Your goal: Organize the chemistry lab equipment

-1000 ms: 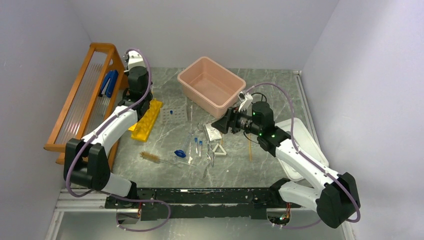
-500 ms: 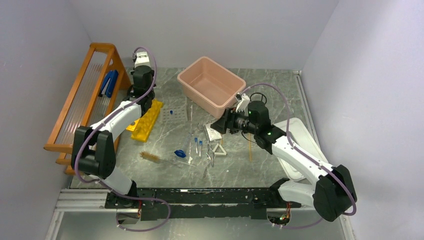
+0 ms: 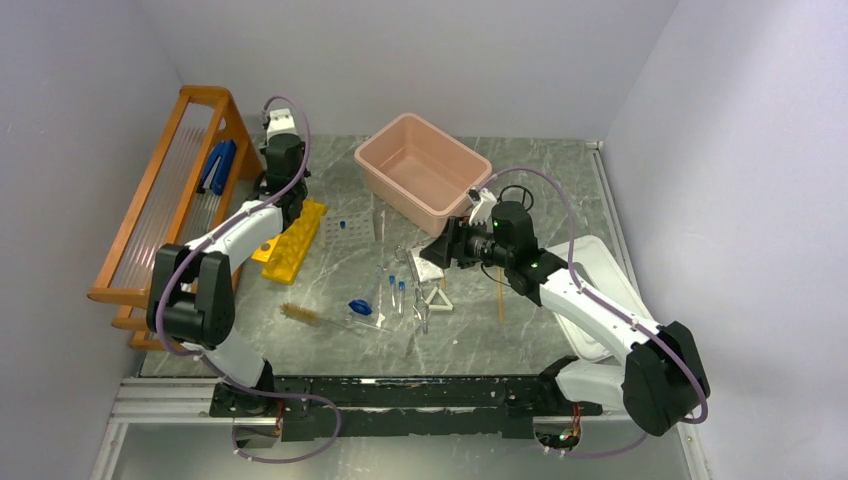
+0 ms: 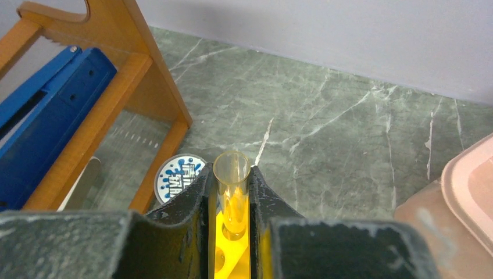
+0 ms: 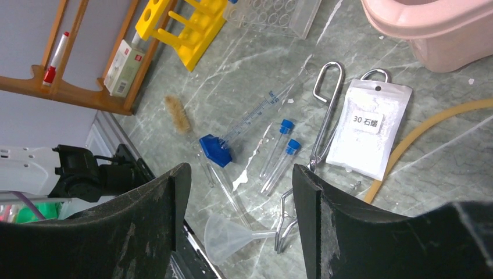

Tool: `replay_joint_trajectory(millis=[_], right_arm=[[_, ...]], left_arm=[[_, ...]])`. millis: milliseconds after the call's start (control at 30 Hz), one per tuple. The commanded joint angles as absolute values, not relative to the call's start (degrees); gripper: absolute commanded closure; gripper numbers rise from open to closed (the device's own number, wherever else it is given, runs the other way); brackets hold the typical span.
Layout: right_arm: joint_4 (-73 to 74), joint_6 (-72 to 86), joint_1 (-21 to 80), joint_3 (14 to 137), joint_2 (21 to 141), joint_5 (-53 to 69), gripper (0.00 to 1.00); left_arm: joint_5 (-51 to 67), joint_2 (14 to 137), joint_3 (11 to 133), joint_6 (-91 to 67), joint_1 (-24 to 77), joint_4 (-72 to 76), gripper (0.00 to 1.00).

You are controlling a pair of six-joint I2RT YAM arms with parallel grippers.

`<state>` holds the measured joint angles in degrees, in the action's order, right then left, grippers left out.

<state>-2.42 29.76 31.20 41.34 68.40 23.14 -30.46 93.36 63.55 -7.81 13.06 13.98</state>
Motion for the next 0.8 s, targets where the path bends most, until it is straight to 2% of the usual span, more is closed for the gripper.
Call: replay_joint_trajectory(millis=[0, 767], right_arm=[[-5.0, 31.11, 31.36, 40.67, 68.72, 23.63, 0.33], [-4.43, 30.32, 31.29, 39.67, 66.96, 22.87, 0.33]], left_arm=[[-28.54, 94.66, 62.71, -10.47, 12.31, 17.12, 0.95], [-29.68, 94.37, 51.23, -10.86, 12.28, 31.6, 0.95]])
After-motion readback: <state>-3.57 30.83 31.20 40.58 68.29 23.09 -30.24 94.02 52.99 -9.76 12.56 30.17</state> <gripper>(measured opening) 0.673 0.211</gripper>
